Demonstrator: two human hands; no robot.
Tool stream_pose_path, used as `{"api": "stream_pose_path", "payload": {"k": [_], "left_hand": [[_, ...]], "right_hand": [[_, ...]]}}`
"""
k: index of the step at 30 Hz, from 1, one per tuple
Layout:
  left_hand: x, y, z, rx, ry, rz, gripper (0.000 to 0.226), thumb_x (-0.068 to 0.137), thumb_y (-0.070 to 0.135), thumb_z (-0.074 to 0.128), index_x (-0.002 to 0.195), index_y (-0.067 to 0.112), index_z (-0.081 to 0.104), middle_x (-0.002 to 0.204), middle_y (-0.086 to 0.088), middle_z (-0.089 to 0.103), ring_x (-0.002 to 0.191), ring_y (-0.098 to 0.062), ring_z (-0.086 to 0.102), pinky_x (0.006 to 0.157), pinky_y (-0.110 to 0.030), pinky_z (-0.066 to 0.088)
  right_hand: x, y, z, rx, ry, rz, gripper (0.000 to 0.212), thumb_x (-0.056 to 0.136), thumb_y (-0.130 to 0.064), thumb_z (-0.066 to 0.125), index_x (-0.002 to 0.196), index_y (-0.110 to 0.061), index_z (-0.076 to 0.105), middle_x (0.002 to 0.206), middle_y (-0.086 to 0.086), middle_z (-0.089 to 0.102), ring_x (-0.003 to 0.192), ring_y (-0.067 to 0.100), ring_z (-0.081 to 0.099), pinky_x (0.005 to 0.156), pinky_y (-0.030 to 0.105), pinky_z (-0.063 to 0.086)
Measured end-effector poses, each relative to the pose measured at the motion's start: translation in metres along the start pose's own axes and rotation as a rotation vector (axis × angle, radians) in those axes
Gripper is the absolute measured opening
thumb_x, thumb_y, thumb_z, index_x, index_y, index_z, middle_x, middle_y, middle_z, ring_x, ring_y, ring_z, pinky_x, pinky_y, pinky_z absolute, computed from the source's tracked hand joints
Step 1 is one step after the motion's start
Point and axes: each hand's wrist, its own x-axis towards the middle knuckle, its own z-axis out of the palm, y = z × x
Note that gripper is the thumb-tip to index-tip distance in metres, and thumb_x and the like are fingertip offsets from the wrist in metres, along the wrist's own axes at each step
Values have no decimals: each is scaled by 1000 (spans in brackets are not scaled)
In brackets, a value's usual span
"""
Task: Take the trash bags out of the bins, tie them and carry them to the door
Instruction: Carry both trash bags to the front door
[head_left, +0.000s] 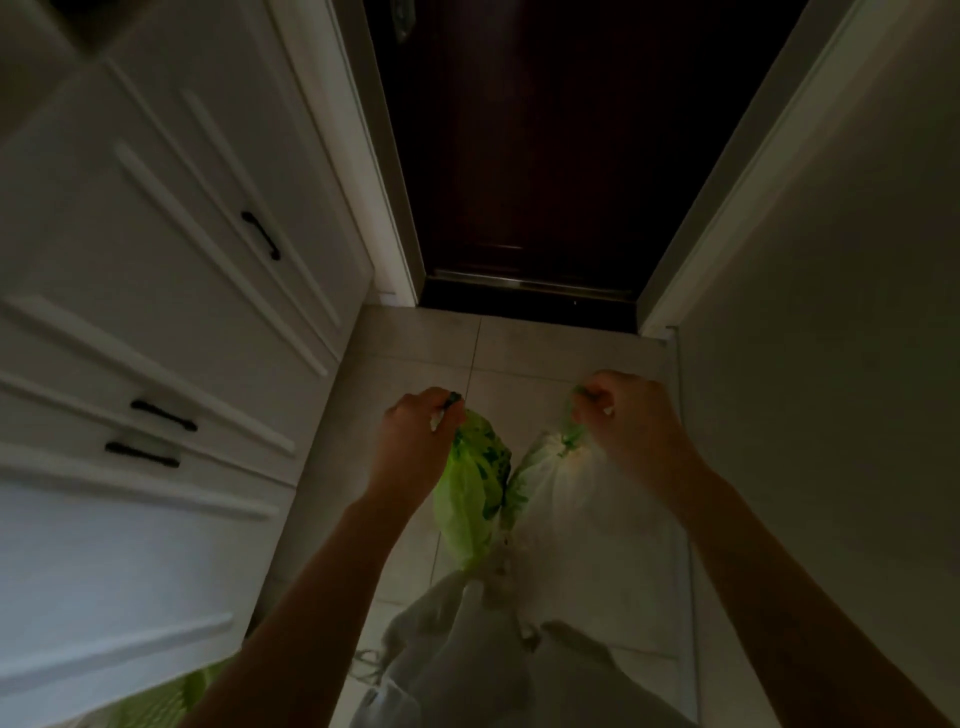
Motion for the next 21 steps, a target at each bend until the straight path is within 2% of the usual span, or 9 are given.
{"api": "stream_pose_path", "payload": {"k": [3, 6, 9, 11, 14, 15, 18, 19, 21], "left_hand": [[59, 13, 8, 18, -10, -21, 20, 94, 27, 57, 91, 14, 72, 89, -4, 74, 83, -16, 68, 70, -20, 45], [112, 24, 17, 17, 3, -29, 21, 94, 27, 56, 91, 14, 72, 89, -5, 74, 82, -13, 67, 65, -14, 42], [164, 30, 26, -10, 42, -66, 21, 94, 27, 56, 93, 14, 72, 90, -4, 74, 82, -12, 66, 64, -8, 38], [196, 32, 33, -46, 89, -101, 21, 94, 27, 56, 95, 14, 72, 91, -4, 73, 83, -14, 67, 67, -11, 43], [240, 40, 37, -47, 204, -156, 19, 94, 21, 57, 94, 11, 73, 87, 6, 70, 75, -6, 62, 63, 0, 38], [253, 43, 38, -51, 248, -171, 18, 94, 18, 57, 94, 10, 73, 84, 7, 70, 72, -5, 62, 63, 0, 38], [292, 47, 42, -77, 353, -275, 17, 93, 15, 57, 92, 8, 72, 81, 5, 71, 72, -7, 64, 66, -11, 43], [306, 46, 45, -92, 386, -316, 17, 93, 14, 58, 92, 7, 73, 80, 5, 70, 69, -4, 62, 64, -7, 41], [332, 42, 50, -116, 438, -392, 17, 91, 13, 59, 90, 3, 74, 78, 4, 68, 63, 4, 55, 58, 2, 35]], "right_hand": [[64, 4, -11, -6, -20, -1, 14, 88, -18, 60, 77, -11, 66, 74, 5, 71, 66, 17, 66, 57, 13, 44], [124, 11, -18, -8, -21, -6, 17, 88, -19, 60, 78, -8, 68, 73, 9, 71, 68, 22, 68, 65, 33, 52], [184, 18, -22, 7, -51, -32, 18, 88, -18, 59, 81, -4, 68, 75, 13, 71, 71, 26, 69, 66, 37, 54], [221, 20, -22, 31, -78, -62, 17, 89, -17, 60, 86, -3, 69, 79, 14, 72, 73, 25, 68, 67, 34, 52], [280, 26, -21, 23, -148, -92, 18, 88, -19, 61, 88, -3, 69, 80, 12, 72, 74, 24, 67, 67, 33, 50], [300, 28, -20, 24, -178, -91, 18, 88, -19, 61, 88, -3, 69, 79, 11, 71, 73, 23, 67, 67, 32, 51], [358, 35, -19, 130, -268, -22, 16, 89, -16, 59, 82, -6, 69, 68, -3, 67, 60, 1, 62, 52, 11, 45], [377, 37, -19, 159, -281, 9, 16, 88, -14, 59, 78, -8, 70, 65, -8, 65, 56, -2, 60, 49, 8, 42], [414, 38, -17, 190, -308, 63, 20, 88, -13, 58, 71, -11, 69, 61, -9, 63, 54, 1, 58, 50, 14, 42]]}}
